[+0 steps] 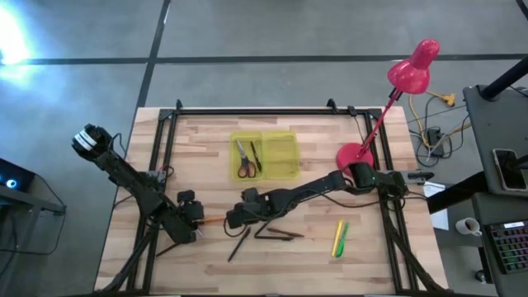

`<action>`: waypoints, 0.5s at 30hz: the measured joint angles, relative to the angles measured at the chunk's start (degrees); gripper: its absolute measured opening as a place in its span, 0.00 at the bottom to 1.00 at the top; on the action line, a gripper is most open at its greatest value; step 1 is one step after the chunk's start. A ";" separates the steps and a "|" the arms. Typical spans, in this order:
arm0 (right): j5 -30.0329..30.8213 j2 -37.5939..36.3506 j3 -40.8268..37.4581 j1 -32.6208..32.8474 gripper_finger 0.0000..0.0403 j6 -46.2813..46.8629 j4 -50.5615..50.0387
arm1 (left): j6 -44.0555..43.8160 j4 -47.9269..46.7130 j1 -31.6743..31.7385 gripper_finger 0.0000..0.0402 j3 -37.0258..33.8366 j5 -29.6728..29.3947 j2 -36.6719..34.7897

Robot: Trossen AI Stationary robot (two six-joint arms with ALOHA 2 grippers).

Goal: Pick & place school supplies into a supply box
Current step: Put the orange pencil into the supply box

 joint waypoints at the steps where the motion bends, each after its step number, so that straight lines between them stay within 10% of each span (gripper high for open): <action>1: -0.01 0.00 0.00 0.06 0.02 0.05 -0.01 | 0.00 0.00 0.00 0.28 0.00 0.01 0.00; 15: -1.38 1.01 -0.11 -0.01 0.02 0.05 1.11 | -0.15 0.11 0.00 0.28 0.02 0.09 0.00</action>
